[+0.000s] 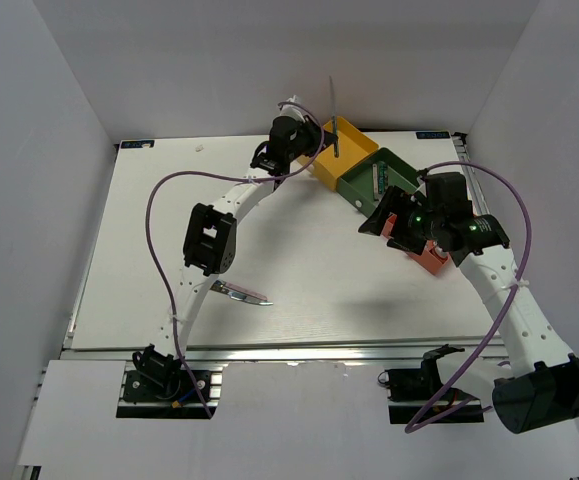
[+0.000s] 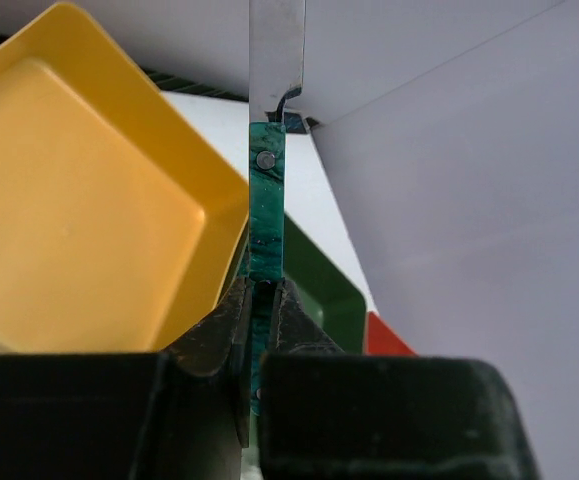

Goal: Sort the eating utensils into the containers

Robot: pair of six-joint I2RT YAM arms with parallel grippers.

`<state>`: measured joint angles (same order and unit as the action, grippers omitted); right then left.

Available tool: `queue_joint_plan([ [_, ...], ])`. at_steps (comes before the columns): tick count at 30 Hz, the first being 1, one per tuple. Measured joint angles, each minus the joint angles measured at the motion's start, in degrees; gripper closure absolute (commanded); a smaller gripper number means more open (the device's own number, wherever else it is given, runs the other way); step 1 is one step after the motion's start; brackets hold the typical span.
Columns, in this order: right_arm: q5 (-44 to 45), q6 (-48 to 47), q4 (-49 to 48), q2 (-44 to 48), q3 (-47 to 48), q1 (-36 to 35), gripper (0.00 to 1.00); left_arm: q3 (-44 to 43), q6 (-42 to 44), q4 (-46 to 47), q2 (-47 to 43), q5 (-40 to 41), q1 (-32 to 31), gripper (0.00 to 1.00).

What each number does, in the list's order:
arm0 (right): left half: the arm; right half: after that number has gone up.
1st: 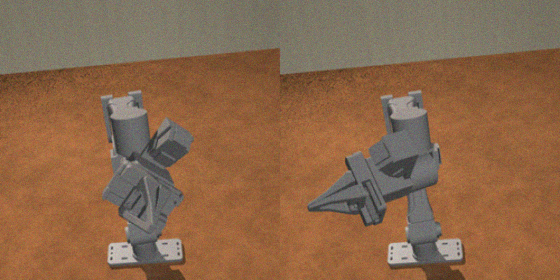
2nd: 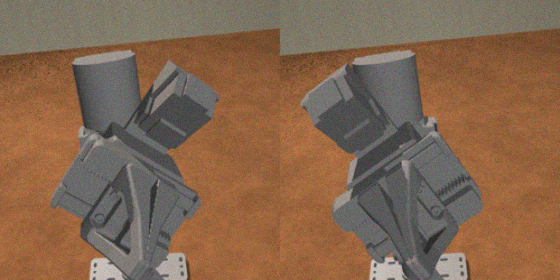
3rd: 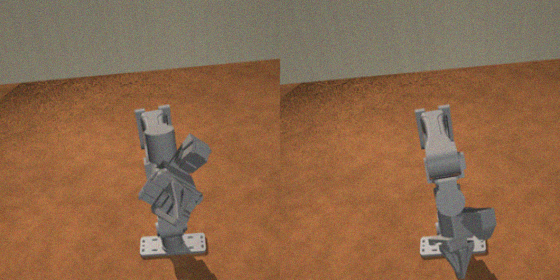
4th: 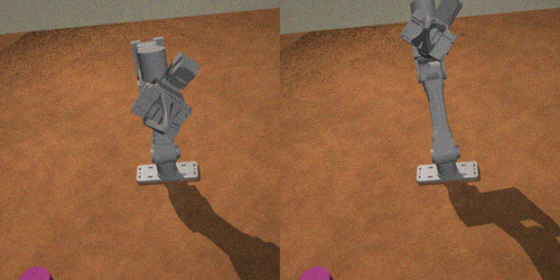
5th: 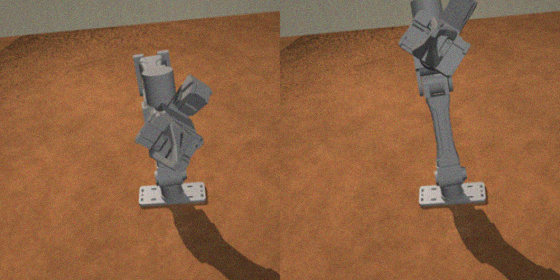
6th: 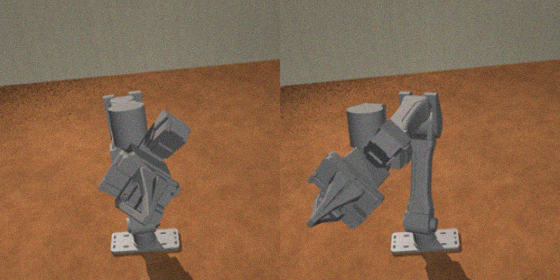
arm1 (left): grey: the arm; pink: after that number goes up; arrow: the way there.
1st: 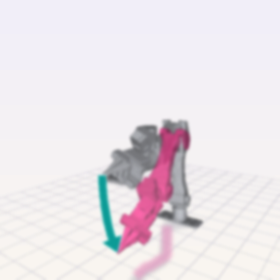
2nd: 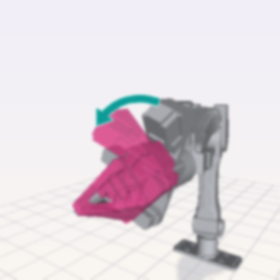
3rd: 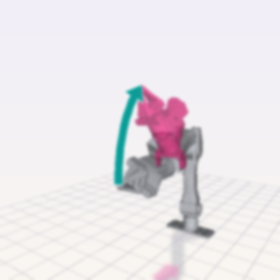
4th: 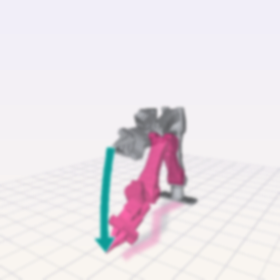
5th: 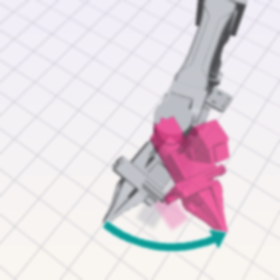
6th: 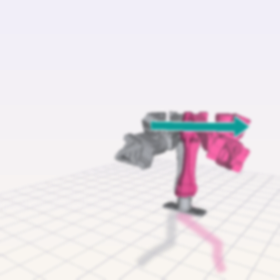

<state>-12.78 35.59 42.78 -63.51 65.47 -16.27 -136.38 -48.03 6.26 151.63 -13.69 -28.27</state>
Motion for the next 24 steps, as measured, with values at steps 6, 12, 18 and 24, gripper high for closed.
queue_joint_plan([
  [6, -0.26, -0.04, -0.04, -0.76, 0.0, 0.0, 0.11, -0.33, -0.72, 0.57, 0.0, -0.04, -0.2, 0.83],
  [12, -0.74, -0.07, -0.22, -0.9, 0.0, 0.0, 0.11, -0.92, -0.92, 0.28, 0.9, -0.44, -0.59, 0.41],
  [18, -0.87, -0.2, -0.48, -0.9, 0.0, 0.0, 0.11, -1.62, -1.25, -0.46, 3.3, -0.5, -0.74, 0.33],
  [24, -0.66, -0.96, -0.55, -0.94, 0.48, 0.0, 0.11, -1.4, 2.25, -6.16, 1.55, 0.94, -0.72, 0.03],
])
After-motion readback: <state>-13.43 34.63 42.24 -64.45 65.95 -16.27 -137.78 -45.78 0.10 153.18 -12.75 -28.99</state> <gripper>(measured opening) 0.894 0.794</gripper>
